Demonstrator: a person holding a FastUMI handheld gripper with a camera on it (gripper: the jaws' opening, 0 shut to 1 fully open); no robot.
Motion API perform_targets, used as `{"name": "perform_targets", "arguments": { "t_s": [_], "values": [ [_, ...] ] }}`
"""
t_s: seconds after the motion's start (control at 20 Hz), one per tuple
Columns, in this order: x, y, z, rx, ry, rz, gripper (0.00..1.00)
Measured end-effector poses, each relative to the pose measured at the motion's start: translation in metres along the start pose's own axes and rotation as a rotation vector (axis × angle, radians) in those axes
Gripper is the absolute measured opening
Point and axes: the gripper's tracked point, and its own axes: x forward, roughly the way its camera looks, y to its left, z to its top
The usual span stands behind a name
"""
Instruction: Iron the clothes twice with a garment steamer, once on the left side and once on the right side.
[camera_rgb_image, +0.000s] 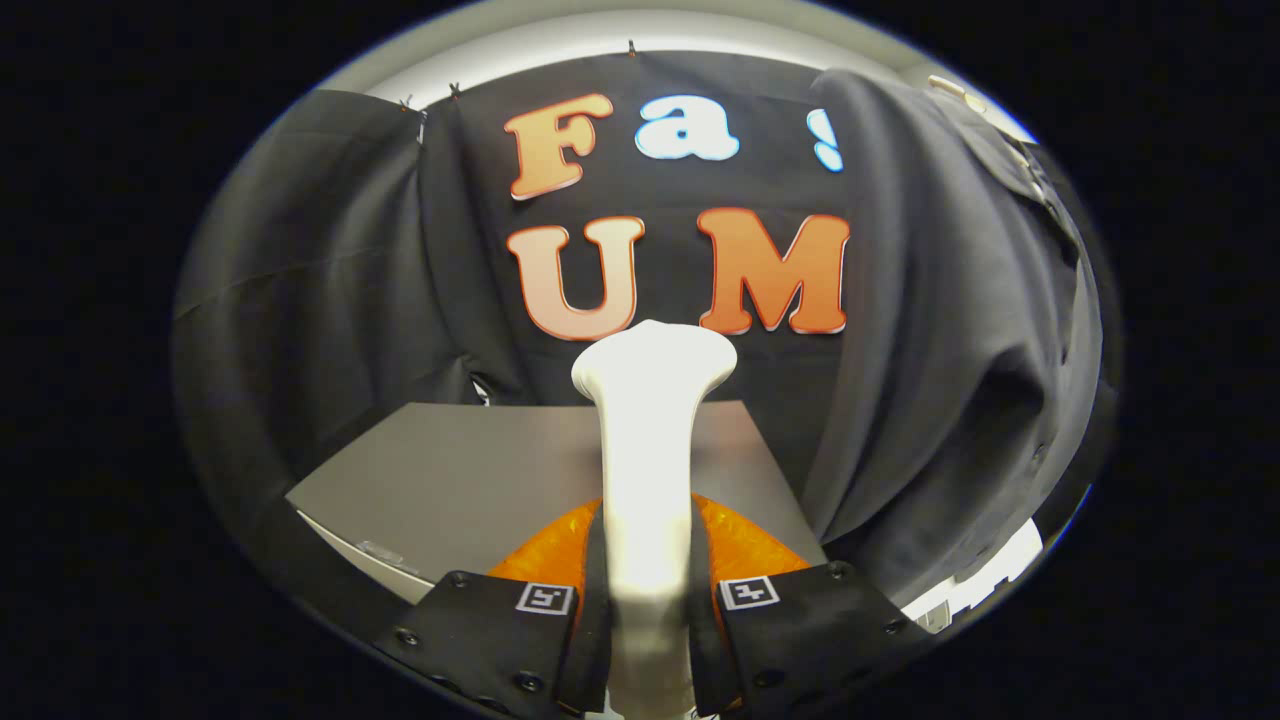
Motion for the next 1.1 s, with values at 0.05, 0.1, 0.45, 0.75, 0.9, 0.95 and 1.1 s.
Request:
{"name": "perform_targets", "arguments": {
  "t_s": [0.05,0.1,0.45,0.75,0.9,0.95,1.1],
  "values": [
    [-0.017,-0.004,0.009,-0.010,-0.030,0.011,0.39],
    [-0.036,-0.009,0.016,-0.021,-0.058,0.024,0.39],
    [-0.154,-0.094,0.064,-0.030,-0.223,0.007,0.39],
    [-0.201,-0.180,0.079,-0.042,-0.273,-0.053,0.39],
    [-0.216,-0.211,0.073,-0.059,-0.289,-0.073,0.39],
    [-0.220,-0.217,0.071,-0.049,-0.292,-0.070,0.39],
    [-0.228,-0.233,0.065,-0.031,-0.311,-0.078,0.39]
  ]
}}
